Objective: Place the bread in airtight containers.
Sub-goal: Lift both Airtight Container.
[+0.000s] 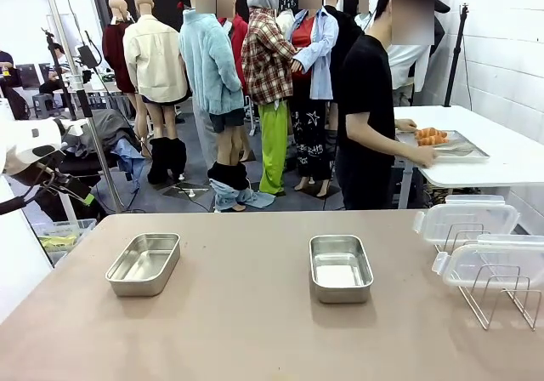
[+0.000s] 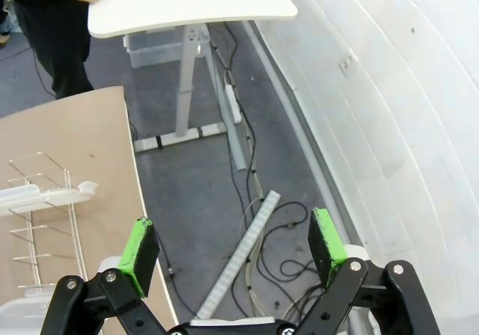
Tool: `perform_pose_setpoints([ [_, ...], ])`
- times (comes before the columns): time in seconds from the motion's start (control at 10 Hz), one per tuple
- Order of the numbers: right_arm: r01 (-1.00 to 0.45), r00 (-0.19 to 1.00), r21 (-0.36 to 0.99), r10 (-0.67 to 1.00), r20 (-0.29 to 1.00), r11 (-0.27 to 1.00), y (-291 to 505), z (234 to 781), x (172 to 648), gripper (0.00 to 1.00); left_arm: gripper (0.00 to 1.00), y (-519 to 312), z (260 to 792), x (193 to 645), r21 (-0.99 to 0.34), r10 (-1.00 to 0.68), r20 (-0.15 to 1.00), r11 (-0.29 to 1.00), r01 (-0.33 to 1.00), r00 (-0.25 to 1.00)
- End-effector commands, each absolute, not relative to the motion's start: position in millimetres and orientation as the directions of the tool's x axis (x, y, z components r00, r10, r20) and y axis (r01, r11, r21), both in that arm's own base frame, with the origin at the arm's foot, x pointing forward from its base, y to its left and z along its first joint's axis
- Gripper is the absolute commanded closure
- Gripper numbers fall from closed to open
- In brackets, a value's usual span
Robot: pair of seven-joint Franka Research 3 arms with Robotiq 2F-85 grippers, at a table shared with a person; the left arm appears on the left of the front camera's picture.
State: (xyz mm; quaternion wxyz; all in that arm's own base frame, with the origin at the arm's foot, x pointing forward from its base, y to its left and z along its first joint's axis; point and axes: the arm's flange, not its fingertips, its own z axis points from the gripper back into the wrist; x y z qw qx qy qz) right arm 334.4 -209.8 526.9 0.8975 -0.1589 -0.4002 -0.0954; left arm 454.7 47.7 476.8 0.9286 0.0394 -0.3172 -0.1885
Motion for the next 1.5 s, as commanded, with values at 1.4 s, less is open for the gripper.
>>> perform_pose_setpoints([
  [1.4, 0.294, 0.671, -0.224, -0.034, 0.74, 0.929, -207.8, 524.3, 336.1, 0.0, 0.0, 49.8, 477.0, 451.9, 0.193, -0.374, 0.574, 0.926, 0.323, 0.728],
])
